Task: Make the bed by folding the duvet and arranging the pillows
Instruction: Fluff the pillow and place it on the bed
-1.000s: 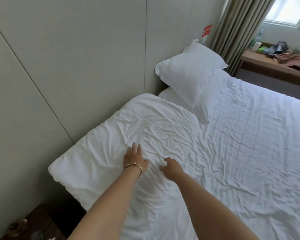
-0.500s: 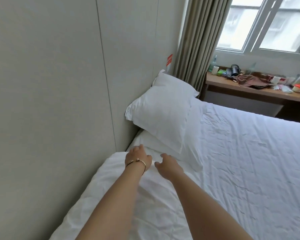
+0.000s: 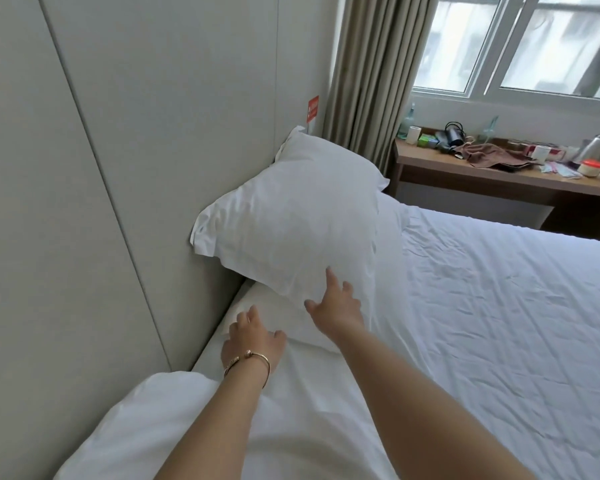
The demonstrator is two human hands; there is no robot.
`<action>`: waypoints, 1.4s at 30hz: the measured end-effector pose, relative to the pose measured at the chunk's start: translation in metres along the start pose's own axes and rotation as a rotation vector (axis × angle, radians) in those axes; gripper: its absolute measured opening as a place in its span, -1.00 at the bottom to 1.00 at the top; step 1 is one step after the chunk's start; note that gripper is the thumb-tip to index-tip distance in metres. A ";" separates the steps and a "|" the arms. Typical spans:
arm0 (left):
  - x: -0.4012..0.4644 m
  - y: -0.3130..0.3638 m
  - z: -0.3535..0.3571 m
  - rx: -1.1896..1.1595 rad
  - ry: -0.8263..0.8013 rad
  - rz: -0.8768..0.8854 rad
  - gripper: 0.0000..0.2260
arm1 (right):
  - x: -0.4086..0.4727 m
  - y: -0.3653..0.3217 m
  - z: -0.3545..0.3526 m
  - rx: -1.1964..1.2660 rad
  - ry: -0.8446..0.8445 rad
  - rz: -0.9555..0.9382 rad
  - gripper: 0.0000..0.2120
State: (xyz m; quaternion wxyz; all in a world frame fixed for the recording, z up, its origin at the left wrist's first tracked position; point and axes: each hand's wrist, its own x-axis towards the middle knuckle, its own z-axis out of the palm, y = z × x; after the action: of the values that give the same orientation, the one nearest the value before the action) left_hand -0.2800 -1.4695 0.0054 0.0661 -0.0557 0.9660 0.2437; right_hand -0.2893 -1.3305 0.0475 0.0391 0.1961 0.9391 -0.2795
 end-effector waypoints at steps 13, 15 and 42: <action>0.025 -0.001 0.029 -0.058 0.086 0.289 -0.34 | 0.084 0.038 0.031 0.124 0.104 0.088 -0.06; 0.018 -0.002 0.025 -0.175 0.023 0.313 -0.39 | 0.085 0.043 0.029 0.182 0.137 0.036 -0.30; -0.194 0.193 -0.141 -0.200 0.343 0.441 -0.18 | -0.193 0.006 -0.289 0.611 0.338 -0.440 -0.38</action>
State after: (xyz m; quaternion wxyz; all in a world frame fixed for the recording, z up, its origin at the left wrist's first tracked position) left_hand -0.1297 -1.3533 0.2475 -0.1583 0.1089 0.9230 0.3333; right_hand -0.0987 -1.2370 0.3227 -0.2366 0.0363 0.8257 -0.5108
